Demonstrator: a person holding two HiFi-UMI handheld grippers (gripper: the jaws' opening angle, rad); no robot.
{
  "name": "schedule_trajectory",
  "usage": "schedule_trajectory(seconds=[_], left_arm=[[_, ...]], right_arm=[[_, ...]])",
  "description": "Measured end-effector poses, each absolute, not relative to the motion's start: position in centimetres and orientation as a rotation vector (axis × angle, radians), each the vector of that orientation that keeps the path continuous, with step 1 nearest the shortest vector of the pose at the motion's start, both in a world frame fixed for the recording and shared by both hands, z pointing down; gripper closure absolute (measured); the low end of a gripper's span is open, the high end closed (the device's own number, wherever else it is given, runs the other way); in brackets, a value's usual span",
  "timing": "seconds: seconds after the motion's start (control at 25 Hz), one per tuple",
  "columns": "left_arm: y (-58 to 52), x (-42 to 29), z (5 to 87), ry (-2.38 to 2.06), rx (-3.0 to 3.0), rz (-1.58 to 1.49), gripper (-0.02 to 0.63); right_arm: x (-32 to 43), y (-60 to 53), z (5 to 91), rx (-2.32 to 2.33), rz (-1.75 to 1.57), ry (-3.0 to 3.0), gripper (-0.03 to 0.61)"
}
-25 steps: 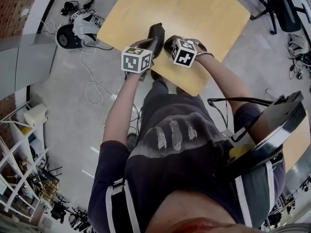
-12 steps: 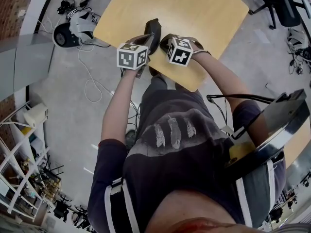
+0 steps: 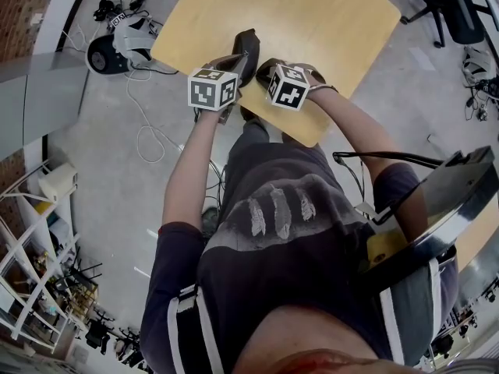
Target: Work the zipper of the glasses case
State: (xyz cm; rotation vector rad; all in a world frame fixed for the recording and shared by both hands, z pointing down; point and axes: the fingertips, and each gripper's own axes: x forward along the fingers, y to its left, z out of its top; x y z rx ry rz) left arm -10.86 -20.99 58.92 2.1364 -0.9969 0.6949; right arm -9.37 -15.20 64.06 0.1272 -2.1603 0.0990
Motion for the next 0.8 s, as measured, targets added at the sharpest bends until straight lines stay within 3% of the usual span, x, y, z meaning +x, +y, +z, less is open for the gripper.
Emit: schedule_trajectory(seconds=[0.8], left_arm=[[-21.0, -11.1, 59.0, -0.971, 2.143, 0.696, 0.617]], right_arm=[[-11.0, -13.1, 64.5, 0.070, 0.086, -2.162, 0.575]])
